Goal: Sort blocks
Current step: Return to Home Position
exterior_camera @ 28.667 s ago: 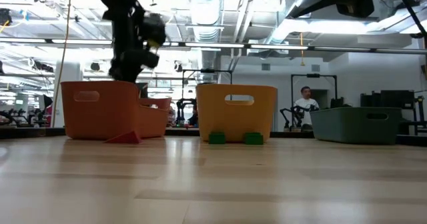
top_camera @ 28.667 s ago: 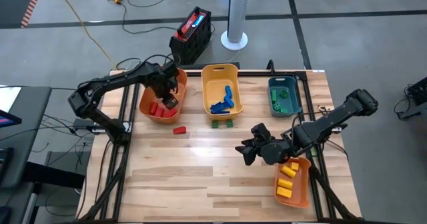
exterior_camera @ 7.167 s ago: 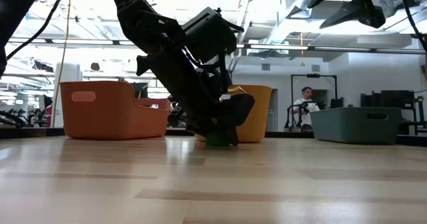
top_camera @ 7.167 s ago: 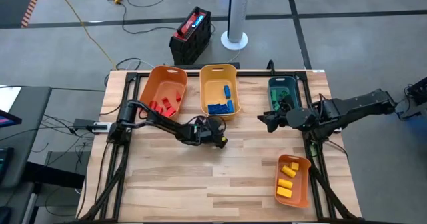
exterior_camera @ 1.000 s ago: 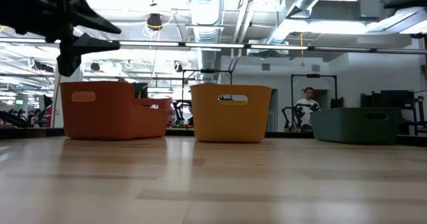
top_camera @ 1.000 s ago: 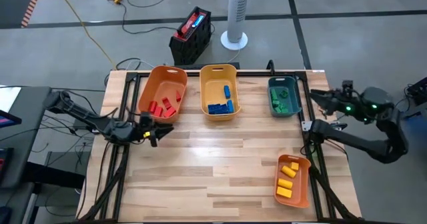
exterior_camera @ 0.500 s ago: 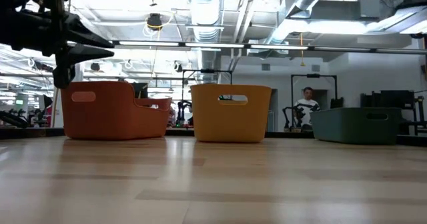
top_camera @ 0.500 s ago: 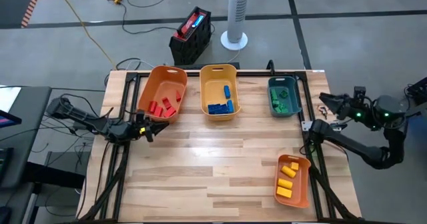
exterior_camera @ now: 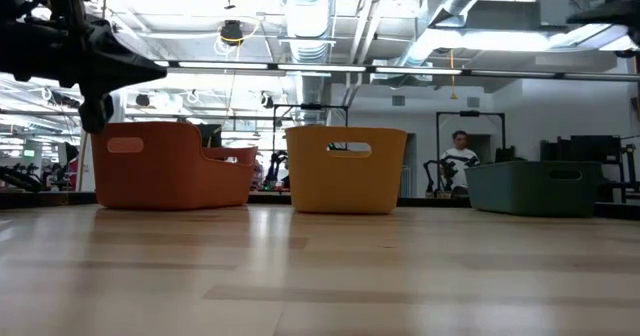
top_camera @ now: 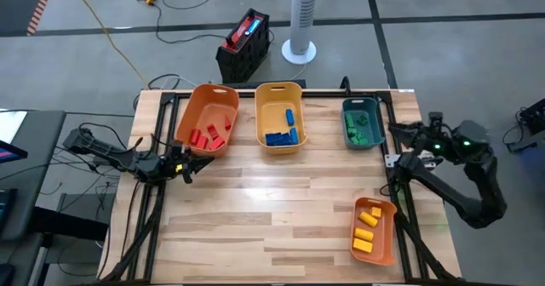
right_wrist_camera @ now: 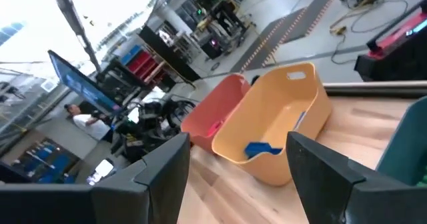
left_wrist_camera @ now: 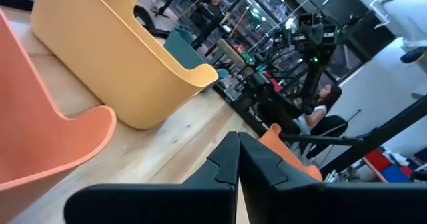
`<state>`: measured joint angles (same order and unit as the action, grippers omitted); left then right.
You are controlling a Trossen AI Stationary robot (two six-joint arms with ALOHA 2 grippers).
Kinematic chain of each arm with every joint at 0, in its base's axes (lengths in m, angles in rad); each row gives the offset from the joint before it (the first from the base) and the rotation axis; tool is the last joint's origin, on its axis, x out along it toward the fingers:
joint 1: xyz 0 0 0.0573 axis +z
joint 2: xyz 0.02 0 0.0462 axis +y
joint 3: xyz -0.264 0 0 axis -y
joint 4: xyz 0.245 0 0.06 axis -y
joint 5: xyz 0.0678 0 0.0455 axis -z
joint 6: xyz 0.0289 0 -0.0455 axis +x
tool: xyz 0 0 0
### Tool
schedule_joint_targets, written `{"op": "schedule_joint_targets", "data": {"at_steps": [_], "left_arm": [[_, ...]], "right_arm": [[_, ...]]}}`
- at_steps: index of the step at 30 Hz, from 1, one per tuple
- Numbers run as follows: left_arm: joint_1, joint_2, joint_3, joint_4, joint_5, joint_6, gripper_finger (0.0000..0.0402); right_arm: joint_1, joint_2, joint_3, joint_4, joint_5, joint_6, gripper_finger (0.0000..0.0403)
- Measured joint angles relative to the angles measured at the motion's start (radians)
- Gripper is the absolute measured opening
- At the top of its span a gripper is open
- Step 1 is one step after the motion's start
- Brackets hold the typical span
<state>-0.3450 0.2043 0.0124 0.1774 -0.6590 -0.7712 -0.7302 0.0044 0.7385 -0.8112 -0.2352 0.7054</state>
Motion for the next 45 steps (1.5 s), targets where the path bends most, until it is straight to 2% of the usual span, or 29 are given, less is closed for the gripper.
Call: {"op": "schedule_joint_targets", "data": {"at_steps": [8,12,17,20,25,28,31,34,36,41,43,45], "left_arm": [[0.000,0.000,-0.002,-0.089,-0.010,-0.015,0.0001],[0.000,0.005,-0.003,-0.091,-0.074,0.099,0.0000],[0.000,0.005,0.001,-0.101,-0.159,0.204,0.0000],[-0.002,0.005,0.014,-0.122,-0.158,0.198,0.0003],[0.000,0.004,0.014,-0.103,-0.156,0.146,0.0006],[-0.001,0.005,0.014,-0.112,-0.154,0.116,0.0006],[0.000,0.005,0.014,-0.118,-0.155,0.173,0.0006],[0.000,0.009,0.014,-0.109,-0.154,0.241,0.0006],[0.000,0.009,0.014,-0.104,-0.154,0.270,0.0006],[0.000,0.009,0.014,-0.104,-0.157,0.367,0.0006],[0.000,0.009,0.014,-0.104,-0.158,0.384,0.0006],[0.000,0.009,0.014,-0.103,-0.158,0.383,0.0006]], "right_arm": [[-0.030,0.000,-0.091,0.066,-0.047,0.002,0.0260],[-0.030,0.000,-0.139,0.074,-0.053,0.022,0.0260],[-0.027,0.000,-0.202,0.192,-0.085,0.053,0.0260],[-0.018,0.001,-0.205,0.205,-0.087,-0.044,0.0260],[0.013,0.001,-0.205,0.181,-0.089,-0.334,0.0250],[0.024,0.002,-0.205,0.136,-0.058,-0.396,0.0236],[0.015,0.002,-0.205,0.126,0.009,-0.366,0.0222],[0.006,0.019,-0.205,0.219,0.045,-0.130,0.0211],[0.007,0.029,-0.205,0.274,0.047,-0.033,0.0204],[0.010,0.063,-0.221,0.266,0.101,-0.080,0.0188],[0.010,0.072,-0.283,0.400,0.109,-0.084,0.0181],[0.018,0.072,-0.369,0.621,0.109,-0.085,0.0176]]}}
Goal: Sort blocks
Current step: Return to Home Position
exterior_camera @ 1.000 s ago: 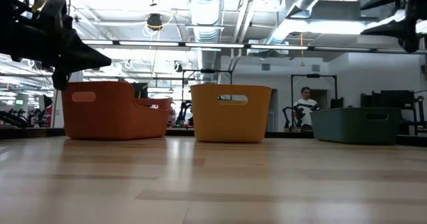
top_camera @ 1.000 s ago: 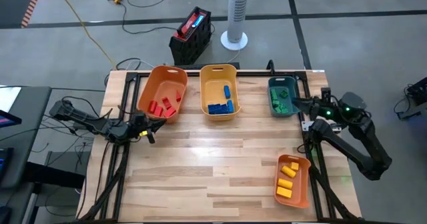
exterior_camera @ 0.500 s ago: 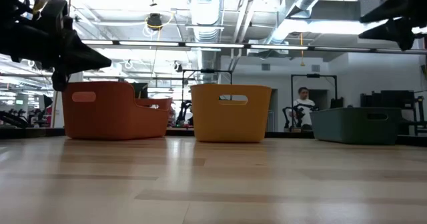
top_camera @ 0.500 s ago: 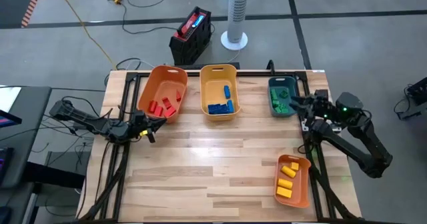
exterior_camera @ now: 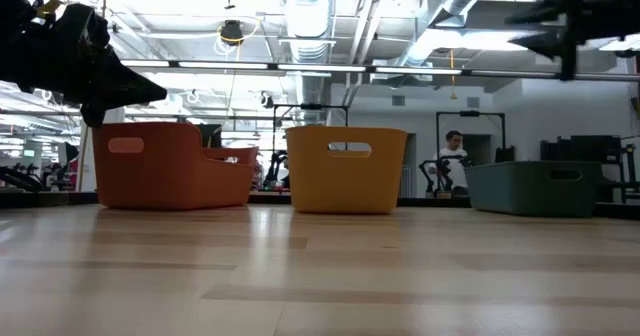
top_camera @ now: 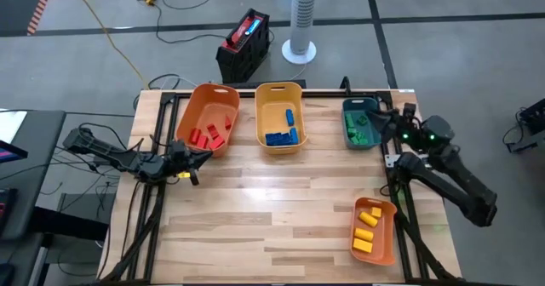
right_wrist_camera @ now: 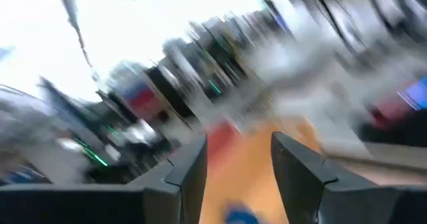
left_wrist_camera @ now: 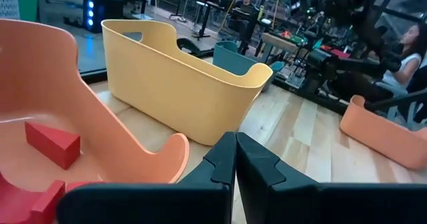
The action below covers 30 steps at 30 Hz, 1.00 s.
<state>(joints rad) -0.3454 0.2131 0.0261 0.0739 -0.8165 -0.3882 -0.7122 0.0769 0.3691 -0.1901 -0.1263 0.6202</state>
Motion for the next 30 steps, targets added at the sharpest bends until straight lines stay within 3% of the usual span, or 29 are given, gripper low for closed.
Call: {"op": "schedule_joint_targets", "data": {"at_steps": [4,8,12,15,20,25,30], "left_arm": [[0.000,0.000,0.000,0.002,0.000,-0.018,0.0006],[-0.001,0.000,0.000,0.004,0.009,-0.011,0.0006],[-0.001,0.000,0.000,0.004,0.011,-0.009,0.0006],[-0.001,0.000,0.000,0.004,0.013,-0.016,0.0006],[-0.002,0.000,0.000,0.005,0.016,-0.047,0.0006],[-0.002,0.000,0.000,0.006,0.017,-0.050,0.0006],[-0.002,0.000,0.000,0.022,0.017,0.092,0.0006]], "right_arm": [[0.023,-0.004,-0.167,0.435,0.000,-0.045,0.0171],[0.053,-0.013,-0.275,0.603,0.024,-0.048,0.0169],[0.127,-0.012,-0.324,0.614,0.038,-0.065,0.0165],[0.206,-0.013,-0.340,0.643,0.122,-0.124,0.0152],[0.368,-0.013,-0.352,0.653,0.272,-0.246,0.0107],[0.547,-0.012,-0.357,0.652,0.321,-0.303,0.0057],[0.725,-0.012,-0.357,0.640,0.338,-0.327,0.0022]]}}
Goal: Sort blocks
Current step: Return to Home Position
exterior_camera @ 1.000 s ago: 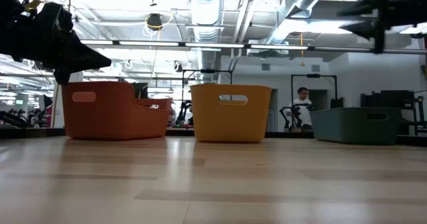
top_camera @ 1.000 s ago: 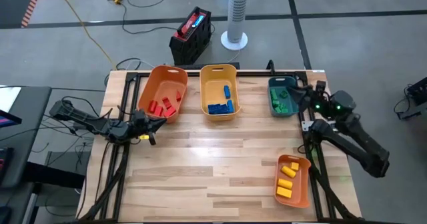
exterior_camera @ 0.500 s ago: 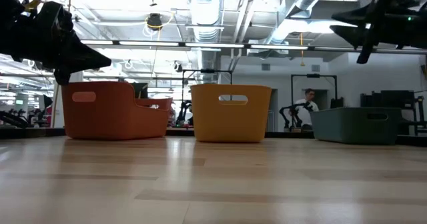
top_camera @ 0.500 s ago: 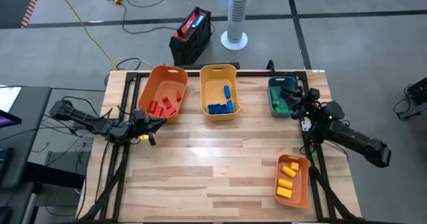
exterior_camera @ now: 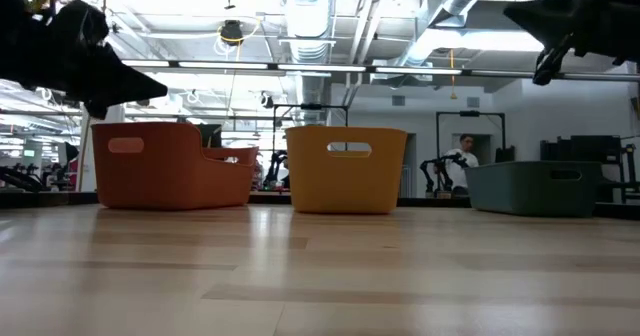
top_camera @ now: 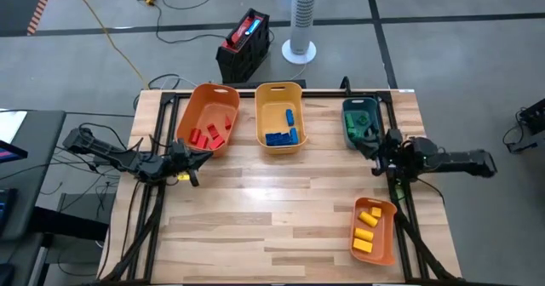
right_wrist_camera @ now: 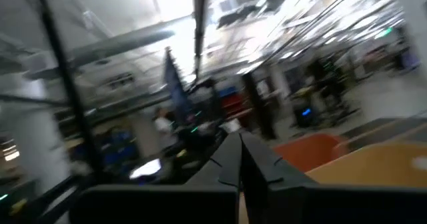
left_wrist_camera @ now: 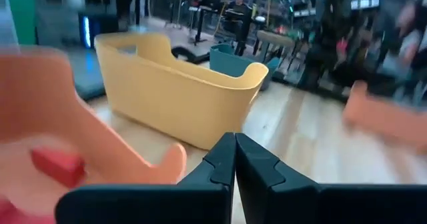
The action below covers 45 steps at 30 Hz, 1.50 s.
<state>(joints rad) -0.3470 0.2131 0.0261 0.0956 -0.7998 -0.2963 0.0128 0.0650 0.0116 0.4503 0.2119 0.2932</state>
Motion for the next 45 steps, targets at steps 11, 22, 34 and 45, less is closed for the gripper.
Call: {"op": "schedule_joint_targets", "data": {"at_steps": [11,22,34,45], "left_arm": [[0.000,0.000,0.000,-0.019,-0.001,0.702,0.0006],[0.000,0.000,0.000,0.024,0.121,0.275,0.0006],[0.000,0.000,0.000,0.059,0.655,0.380,0.0006],[0.000,0.002,0.000,-0.010,0.732,0.441,0.0006]], "right_arm": [[0.180,0.000,0.000,-0.238,0.000,0.099,0.0015],[0.244,0.012,0.002,-0.406,-0.001,0.248,0.0031],[0.243,0.091,0.002,-0.415,-0.001,-0.031,0.0031],[0.242,0.181,0.002,-0.418,-0.007,-0.032,0.0031]]}}
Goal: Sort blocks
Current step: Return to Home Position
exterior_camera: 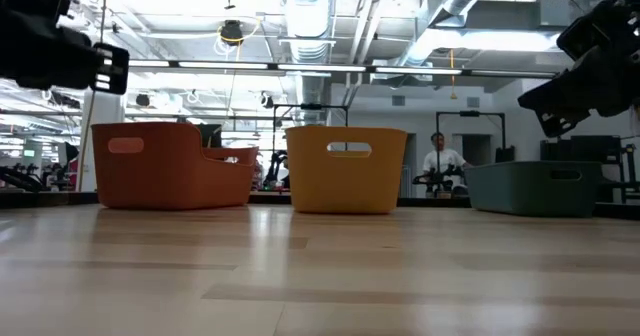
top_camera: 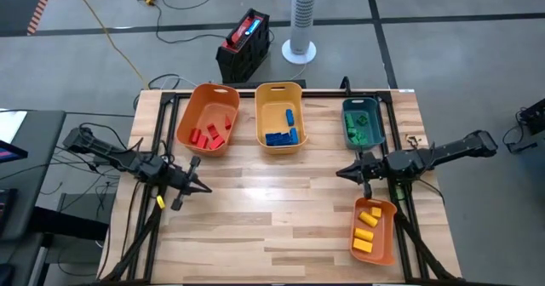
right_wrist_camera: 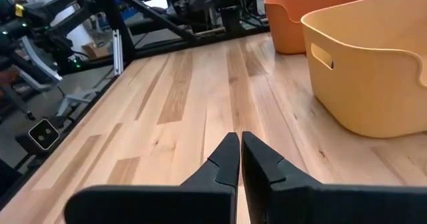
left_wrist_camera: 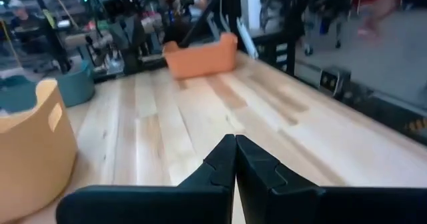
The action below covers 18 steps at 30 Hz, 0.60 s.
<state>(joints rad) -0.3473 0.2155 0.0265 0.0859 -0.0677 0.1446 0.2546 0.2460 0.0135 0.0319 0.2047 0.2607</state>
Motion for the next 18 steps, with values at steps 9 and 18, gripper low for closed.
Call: {"op": "schedule_joint_targets", "data": {"at_steps": [9,18], "left_arm": [[0.000,0.002,0.000,-0.079,0.000,-0.034,0.0006],[0.000,0.002,0.000,-0.082,-0.001,-0.036,0.0006]], "right_arm": [[0.000,0.003,-0.001,0.005,-0.001,0.001,0.0031],[0.000,0.003,-0.001,0.006,-0.001,0.003,0.0031]]}}
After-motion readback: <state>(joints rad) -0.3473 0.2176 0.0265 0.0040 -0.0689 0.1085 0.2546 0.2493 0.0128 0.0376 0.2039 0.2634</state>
